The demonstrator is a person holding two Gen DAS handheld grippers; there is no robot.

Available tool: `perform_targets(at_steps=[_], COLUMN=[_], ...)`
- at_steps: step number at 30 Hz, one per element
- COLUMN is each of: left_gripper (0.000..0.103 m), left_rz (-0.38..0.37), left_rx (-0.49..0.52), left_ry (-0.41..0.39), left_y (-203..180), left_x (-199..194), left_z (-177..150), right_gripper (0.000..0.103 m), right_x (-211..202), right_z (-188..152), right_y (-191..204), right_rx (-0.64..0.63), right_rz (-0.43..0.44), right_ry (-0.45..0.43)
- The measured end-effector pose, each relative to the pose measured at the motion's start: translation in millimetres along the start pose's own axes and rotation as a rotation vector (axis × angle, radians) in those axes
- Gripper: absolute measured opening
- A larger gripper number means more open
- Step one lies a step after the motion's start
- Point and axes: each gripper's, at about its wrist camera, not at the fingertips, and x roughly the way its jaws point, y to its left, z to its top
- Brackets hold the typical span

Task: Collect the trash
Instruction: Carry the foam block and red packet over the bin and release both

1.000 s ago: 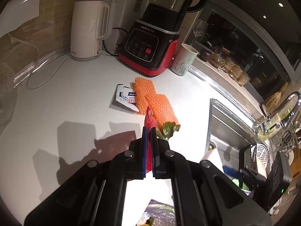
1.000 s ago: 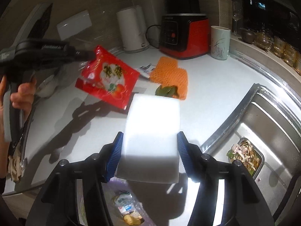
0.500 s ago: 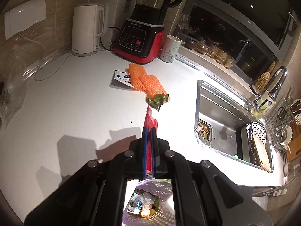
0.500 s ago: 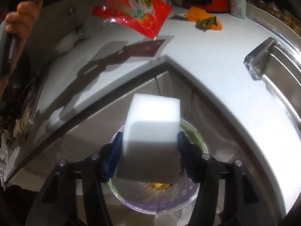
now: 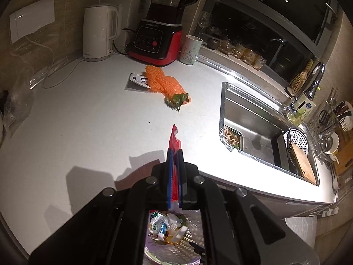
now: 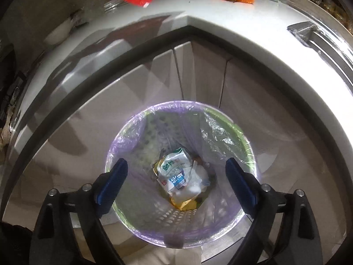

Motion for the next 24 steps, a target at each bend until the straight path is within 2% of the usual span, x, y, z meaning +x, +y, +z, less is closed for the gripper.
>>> perform_targets(at_steps=[12, 16, 24], left_gripper=[0.003, 0.003, 0.003], left_rz=[-0.053, -0.062, -0.084], left_rx=[0.070, 0.113, 0.205], left_ry=[0.015, 0.031, 0.112], left_y=[-33.4, -47.0, -66.9], left_x=[-14.2, -17.1, -8.2], left_z=[-37.4, -54.1, -100.1], right_gripper=[0.091, 0.091, 0.091], right_x=[-62.5, -73.8, -92.4], right_z=[16.7, 17.6, 1.7], right_y=[-25.3, -24.2, -14.3], right_rx=[0.038, 0.023, -0.017], right_rz=[-0.075, -0.085, -0.094], right_ry=[-0.129, -0.142, -0.142])
